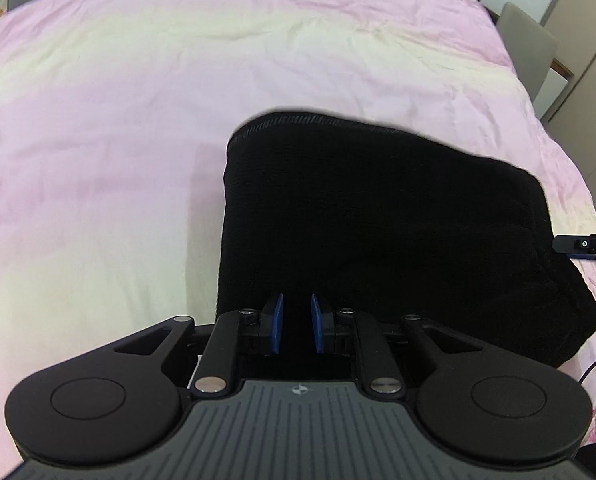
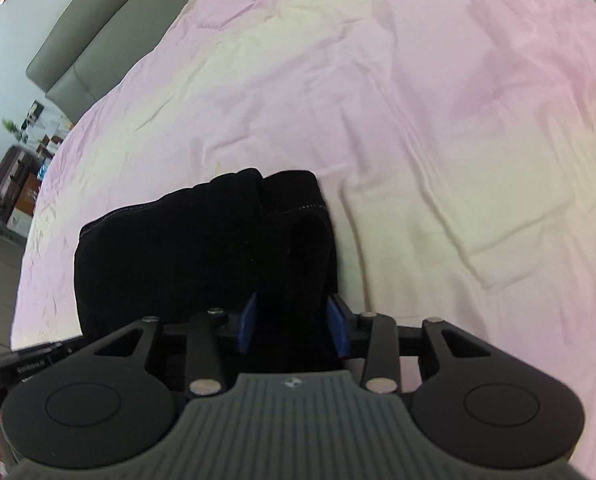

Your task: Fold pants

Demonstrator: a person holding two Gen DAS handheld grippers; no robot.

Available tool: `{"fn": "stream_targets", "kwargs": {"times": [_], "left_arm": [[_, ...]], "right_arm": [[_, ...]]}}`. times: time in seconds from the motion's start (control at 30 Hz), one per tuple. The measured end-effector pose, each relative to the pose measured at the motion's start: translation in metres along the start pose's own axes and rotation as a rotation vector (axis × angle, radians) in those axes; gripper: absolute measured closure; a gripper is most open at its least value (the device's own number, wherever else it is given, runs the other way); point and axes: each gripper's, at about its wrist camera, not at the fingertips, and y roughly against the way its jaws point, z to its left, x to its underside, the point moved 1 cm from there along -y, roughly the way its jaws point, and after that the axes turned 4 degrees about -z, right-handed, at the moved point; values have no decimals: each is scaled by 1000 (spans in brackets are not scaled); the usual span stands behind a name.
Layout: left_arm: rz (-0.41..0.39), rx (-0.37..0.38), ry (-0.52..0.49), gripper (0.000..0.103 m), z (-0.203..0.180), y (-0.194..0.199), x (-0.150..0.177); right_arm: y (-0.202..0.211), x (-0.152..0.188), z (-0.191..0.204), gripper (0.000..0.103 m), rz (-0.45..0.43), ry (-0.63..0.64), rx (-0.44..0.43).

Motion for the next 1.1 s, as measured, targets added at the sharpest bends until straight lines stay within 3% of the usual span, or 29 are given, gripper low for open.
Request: {"fn": "stream_targets", "kwargs": {"times": [0.2, 0.4, 0.5, 0.63, 0.77, 0.93, 1.03, 1.1], "left_arm": [[-98, -20, -60, 85, -20, 16, -38], [-135, -58, -55, 85, -38, -16, -68], [-84, -102, -31, 85, -30, -48, -74], [34, -107, -17, 90, -12, -91, -71], [73, -119, 10, 94, -3, -115, -68], [97, -172, -10, 95, -14, -105, -79], [32, -205, -107, 91, -30, -76, -72], [3, -187, -145, 86, -34, -54, -58]], "right_arm": [[24, -23, 52, 67, -73, 250, 5], [-7, -33, 94, 77, -82, 401, 89], [-35, -32, 84, 78, -45, 397, 146], [-56, -28, 66, 77, -35, 372, 122], [-66, -26, 64, 77, -48, 394, 120], [-65, -27, 67, 77, -49, 392, 135], [-44, -21, 74, 78, -75, 389, 137], [-19, -8, 78, 78, -114, 395, 115]]}}
